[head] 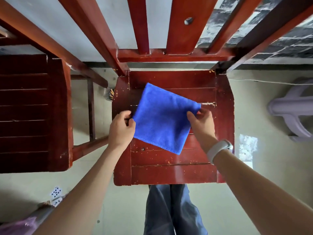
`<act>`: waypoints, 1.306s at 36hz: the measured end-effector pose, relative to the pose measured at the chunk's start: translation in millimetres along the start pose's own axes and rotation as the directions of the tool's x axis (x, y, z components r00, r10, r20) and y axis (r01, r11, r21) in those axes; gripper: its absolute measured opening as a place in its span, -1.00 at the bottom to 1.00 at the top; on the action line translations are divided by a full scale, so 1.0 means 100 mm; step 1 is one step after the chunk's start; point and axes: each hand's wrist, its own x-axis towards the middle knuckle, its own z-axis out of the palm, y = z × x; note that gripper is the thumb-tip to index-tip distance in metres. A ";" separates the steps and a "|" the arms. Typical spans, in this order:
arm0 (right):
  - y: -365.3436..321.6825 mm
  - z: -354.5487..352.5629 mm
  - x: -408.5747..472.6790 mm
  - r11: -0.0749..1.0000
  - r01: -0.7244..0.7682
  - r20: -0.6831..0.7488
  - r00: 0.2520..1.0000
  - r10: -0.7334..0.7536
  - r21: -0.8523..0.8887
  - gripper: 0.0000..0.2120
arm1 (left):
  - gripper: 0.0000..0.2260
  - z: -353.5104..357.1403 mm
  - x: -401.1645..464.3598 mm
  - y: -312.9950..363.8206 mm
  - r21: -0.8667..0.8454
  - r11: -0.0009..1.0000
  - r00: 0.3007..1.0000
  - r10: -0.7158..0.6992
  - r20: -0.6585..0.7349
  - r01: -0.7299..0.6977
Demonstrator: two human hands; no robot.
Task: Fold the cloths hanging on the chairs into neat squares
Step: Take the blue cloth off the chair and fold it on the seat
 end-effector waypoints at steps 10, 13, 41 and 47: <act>0.10 0.09 -0.26 0.920 -0.212 0.111 0.976 0.185 0.329 -0.87 | -0.79 0.01 0.16 0.45 -0.265 0.929 0.912 -0.144 0.385 0.258; 0.06 -0.14 -0.39 0.961 -0.046 0.072 0.997 0.027 0.274 -0.90 | -0.84 -0.11 -0.01 0.54 -0.367 0.866 0.876 -0.150 0.458 0.340; 1.20 -5.72 -2.81 0.847 0.286 -0.715 0.683 0.147 0.447 -0.68 | -0.76 1.52 -4.52 4.73 -0.315 0.655 0.504 0.742 0.443 -0.687; 2.05 -6.83 -3.32 0.822 0.322 -0.816 0.514 0.265 0.470 -0.72 | -0.78 2.37 -5.86 5.35 -0.408 0.557 0.325 0.796 0.511 -0.723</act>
